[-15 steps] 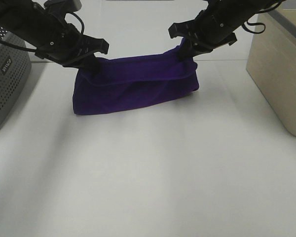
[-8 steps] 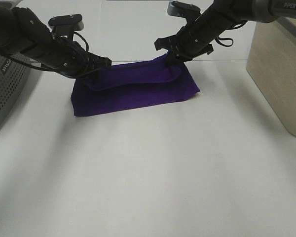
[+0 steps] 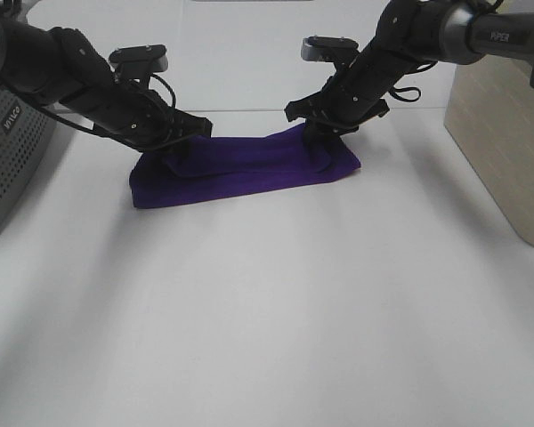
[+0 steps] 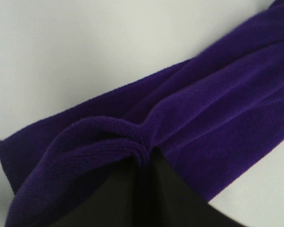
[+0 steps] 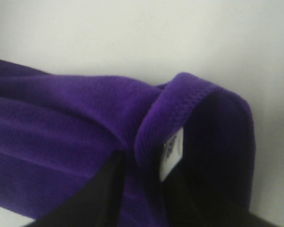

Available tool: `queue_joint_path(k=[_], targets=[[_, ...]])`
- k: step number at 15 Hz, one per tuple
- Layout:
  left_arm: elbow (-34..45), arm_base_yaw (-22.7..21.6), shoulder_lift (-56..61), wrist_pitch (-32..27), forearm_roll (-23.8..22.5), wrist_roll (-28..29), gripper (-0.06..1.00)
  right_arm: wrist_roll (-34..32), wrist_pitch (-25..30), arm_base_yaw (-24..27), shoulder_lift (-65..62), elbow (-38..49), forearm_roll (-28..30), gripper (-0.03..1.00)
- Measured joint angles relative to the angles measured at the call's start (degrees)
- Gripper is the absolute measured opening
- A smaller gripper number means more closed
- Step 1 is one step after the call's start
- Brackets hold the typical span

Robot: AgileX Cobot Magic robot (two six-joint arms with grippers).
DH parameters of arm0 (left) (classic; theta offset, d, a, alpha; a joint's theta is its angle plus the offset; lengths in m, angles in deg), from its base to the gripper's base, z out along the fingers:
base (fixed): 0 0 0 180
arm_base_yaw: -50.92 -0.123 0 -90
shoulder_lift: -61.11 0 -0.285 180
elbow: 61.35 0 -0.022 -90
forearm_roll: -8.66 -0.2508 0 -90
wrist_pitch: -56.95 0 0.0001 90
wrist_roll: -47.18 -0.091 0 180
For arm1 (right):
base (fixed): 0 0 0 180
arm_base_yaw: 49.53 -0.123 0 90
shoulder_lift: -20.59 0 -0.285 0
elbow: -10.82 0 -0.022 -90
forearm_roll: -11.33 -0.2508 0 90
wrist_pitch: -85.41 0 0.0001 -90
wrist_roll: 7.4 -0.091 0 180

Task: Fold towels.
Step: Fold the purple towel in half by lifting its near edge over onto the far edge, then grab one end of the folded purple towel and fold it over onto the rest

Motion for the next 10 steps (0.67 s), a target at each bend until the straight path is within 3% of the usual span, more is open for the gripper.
queue_joint_path(k=[1, 2, 4, 5, 7, 10], targets=[[-0.06, 0.0, -0.11, -0.4, -0.4, 0.0, 0.1, 0.0, -0.23, 0.0, 0.06, 0.0, 1.09, 0.47], [-0.06, 0.0, -0.11, -0.4, -0.8, 0.0, 0.16, -0.06, -0.4, 0.0, 0.06, 0.0, 1.6, 0.52], [-0.11, 0.0, -0.11, -0.52, -2.29, 0.06, 0.5, -0.06, -0.57, 0.0, 0.0, 0.0, 3.55, 0.67], [-0.52, 0.0, 0.63, -2.86, -5.21, 0.63, 0.8, -0.06, 0.29, 0.0, -1.43, 0.0, 4.76, 0.71], [-3.5, 0.0, 1.89, -9.34, -9.4, 4.01, 0.87, -0.06, 2.98, 0.0, -4.35, 0.0, 5.21, 0.72], [-11.8, 0.0, 2.06, -26.59, -22.63, 16.67, 0.87, -0.74, 12.95, 0.0, -9.0, 0.0, 5.27, 0.72]])
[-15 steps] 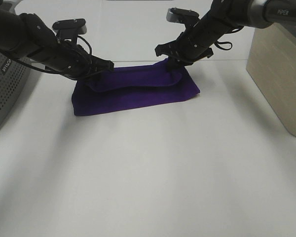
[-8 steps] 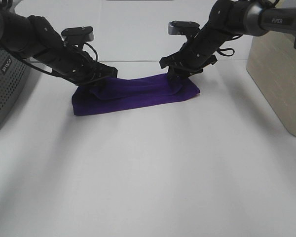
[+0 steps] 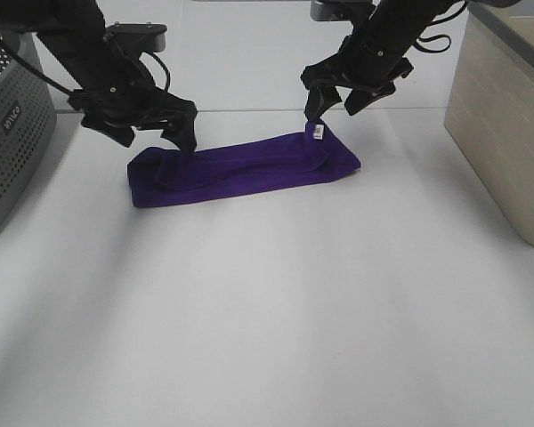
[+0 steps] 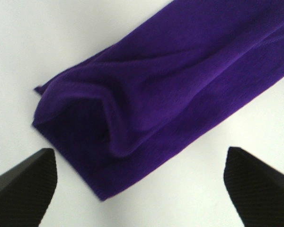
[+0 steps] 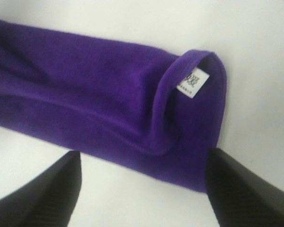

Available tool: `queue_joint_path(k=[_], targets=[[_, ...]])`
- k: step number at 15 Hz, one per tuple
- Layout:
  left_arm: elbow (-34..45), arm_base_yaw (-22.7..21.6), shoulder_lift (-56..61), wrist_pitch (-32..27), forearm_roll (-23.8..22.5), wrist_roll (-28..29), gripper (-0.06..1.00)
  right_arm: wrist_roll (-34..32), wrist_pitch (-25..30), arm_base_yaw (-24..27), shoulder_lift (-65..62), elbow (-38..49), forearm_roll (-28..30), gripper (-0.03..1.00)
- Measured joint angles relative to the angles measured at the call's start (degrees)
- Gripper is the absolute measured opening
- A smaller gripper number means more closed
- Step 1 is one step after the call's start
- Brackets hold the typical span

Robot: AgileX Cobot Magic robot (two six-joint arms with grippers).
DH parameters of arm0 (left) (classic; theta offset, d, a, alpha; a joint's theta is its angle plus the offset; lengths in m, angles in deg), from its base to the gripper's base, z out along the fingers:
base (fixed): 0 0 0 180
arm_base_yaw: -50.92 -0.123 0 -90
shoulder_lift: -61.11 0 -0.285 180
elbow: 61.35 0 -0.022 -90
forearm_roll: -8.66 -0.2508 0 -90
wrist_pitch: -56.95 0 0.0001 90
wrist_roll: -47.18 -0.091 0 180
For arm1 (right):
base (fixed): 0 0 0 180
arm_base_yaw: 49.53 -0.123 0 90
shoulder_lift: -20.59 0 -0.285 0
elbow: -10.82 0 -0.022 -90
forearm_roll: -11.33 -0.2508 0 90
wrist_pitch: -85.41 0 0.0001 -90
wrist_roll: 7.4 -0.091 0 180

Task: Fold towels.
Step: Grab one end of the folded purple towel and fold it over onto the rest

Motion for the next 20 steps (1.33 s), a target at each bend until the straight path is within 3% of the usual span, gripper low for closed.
queue_joint_path(k=[1, 3, 5, 9, 12, 20], targets=[[-2.29, -0.29, -0.06, -5.56, -3.15, 2.75, 0.87, -0.86, 3.09, 0.0, -1.26, 0.0, 0.0, 0.72], [-6.02, -2.46, -1.09, -13.01, -2.46, 3.61, 0.87, -2.41, 8.19, 0.0, -3.27, 0.0, 0.46, 0.72], [-6.76, -6.47, -3.72, -16.16, 4.47, -0.06, 0.87, -3.55, 11.12, 0.0, -4.47, 0.0, 0.57, 0.72], [-6.82, -14.73, -7.22, -16.62, 23.61, -11.12, 0.87, -3.9, 13.98, 0.0, -5.79, 0.0, 0.92, 0.72], [-6.99, -17.13, -9.68, -17.88, 30.6, -16.33, 0.87, -4.13, 14.9, 0.0, -5.79, 0.0, 0.97, 0.72], [-7.33, -17.3, -14.84, -17.65, 33.58, -18.91, 0.87, -4.81, 14.95, 0.0, -5.79, 0.0, 0.97, 0.72]])
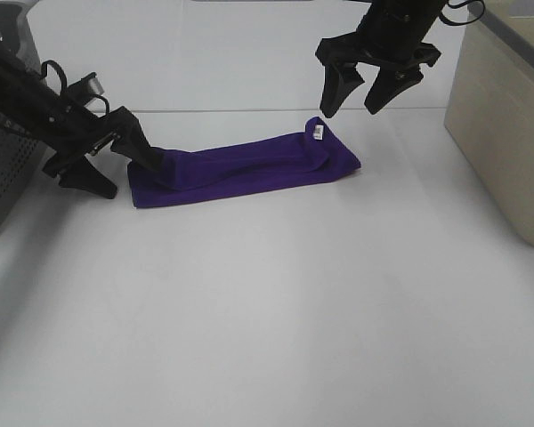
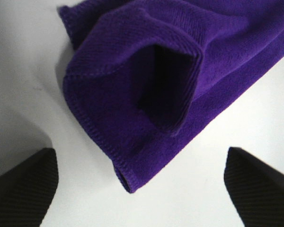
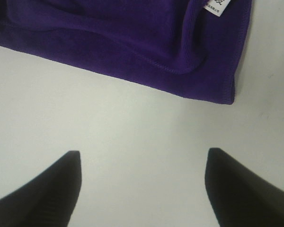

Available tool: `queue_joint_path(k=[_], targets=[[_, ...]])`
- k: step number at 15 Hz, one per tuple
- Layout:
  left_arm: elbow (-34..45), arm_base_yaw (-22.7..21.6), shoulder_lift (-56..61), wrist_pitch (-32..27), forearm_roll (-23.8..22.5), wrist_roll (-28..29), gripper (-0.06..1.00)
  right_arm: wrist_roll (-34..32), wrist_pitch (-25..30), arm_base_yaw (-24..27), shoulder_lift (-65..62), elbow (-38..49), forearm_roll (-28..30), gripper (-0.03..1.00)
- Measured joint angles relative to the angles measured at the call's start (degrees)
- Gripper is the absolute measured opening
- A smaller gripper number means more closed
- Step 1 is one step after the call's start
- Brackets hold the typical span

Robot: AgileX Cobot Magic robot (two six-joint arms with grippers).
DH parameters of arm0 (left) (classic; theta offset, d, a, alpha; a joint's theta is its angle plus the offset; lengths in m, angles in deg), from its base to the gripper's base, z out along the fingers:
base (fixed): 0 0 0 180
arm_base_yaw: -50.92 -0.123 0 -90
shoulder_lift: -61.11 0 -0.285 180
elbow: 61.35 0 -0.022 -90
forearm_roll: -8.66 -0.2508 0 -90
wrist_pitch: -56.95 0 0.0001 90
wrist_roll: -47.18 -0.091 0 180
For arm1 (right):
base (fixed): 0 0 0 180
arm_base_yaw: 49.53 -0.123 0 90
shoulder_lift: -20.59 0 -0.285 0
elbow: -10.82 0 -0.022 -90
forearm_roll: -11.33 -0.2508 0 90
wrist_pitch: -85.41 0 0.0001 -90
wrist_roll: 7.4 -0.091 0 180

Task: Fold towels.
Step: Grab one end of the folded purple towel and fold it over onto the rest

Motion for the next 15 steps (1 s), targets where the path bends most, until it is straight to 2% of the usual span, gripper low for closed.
queue_joint_path(k=[3, 7, 8, 9, 11, 12, 13, 14, 15], targets=[[0.0, 1.6, 0.0, 2.46, -0.06, 1.66, 0.87, -0.11, 0.0, 0.0, 0.0, 0.0, 0.0, 0.73], [-0.52, 9.11, -0.34, 10.2, -0.23, 5.5, 0.87, -0.34, 0.0, 0.0, 0.0, 0.0, 0.0, 0.73], [-0.63, 11.06, -0.52, 12.61, -1.03, 7.05, 0.84, -0.4, 0.0, 0.0, 0.0, 0.0, 0.0, 0.73], [-0.63, 12.49, -0.57, 14.44, -2.29, 9.0, 0.78, -0.4, 0.0, 0.0, 0.0, 0.0, 0.0, 0.73], [-0.63, 13.58, -0.74, 16.56, -5.44, 12.03, 0.58, -0.46, 0.0, 0.0, 0.0, 0.0, 0.0, 0.73], [-0.63, 13.52, -1.15, 16.56, -7.22, 12.66, 0.27, -0.46, 0.0, 0.0, 0.0, 0.0, 0.0, 0.73], [-0.63, 13.52, -1.2, 16.5, -8.08, 12.66, 0.12, -0.46, 0.0, 0.0, 0.0, 0.0, 0.0, 0.73], [-0.63, 13.52, -1.09, 16.39, -9.11, 12.66, 0.06, -0.52, 0.0, 0.0, 0.0, 0.0, 0.0, 0.73], [-0.63, 13.52, -0.34, 15.93, -11.97, 12.66, 0.06, -0.52, 0.0, 0.0, 0.0, 0.0, 0.0, 0.73]])
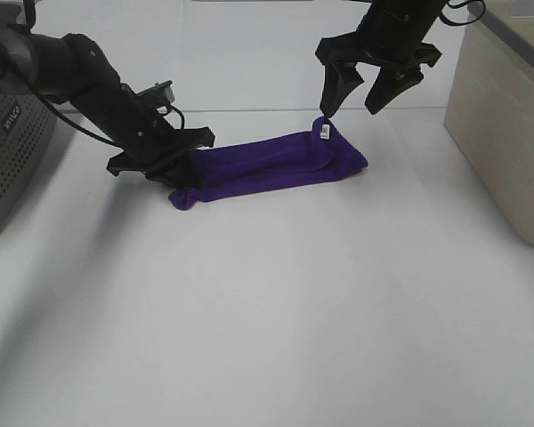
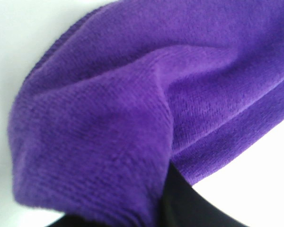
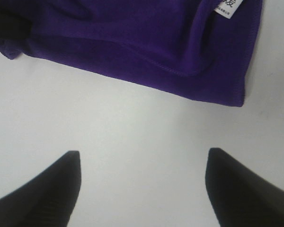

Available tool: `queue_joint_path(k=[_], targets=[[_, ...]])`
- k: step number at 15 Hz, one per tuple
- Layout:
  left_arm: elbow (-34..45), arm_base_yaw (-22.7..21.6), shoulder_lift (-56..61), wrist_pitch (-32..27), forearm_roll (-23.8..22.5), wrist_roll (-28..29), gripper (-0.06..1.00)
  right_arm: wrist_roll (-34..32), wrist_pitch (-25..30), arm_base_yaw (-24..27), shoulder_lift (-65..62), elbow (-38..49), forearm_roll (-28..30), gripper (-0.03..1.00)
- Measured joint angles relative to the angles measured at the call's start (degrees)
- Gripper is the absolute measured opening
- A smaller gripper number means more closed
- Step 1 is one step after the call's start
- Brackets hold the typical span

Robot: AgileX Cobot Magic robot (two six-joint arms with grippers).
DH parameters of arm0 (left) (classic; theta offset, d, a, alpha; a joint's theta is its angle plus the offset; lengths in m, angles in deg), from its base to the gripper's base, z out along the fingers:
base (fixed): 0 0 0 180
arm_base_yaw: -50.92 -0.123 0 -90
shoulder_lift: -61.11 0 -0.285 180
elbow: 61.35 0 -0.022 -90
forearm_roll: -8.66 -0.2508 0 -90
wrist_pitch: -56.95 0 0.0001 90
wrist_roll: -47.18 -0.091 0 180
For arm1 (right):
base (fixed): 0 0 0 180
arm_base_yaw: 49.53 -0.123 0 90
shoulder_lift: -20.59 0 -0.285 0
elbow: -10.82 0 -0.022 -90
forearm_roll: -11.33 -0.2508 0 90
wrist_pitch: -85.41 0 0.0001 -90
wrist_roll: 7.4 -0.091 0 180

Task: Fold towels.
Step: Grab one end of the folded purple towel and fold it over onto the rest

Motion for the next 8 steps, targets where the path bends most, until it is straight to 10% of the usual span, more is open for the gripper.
queue_joint_path(k=[5, 8], targets=[[-2.75, -4.76, 5.73, -7.1, -14.32, 1.95, 0.06, 0.0, 0.0, 0.0, 0.0, 0.0, 0.0, 0.73], [-7.05, -5.44, 7.91, -11.97, -11.34, -2.75, 0.06, 0.0, 0.0, 0.0, -0.63, 0.0, 0.0, 0.73]])
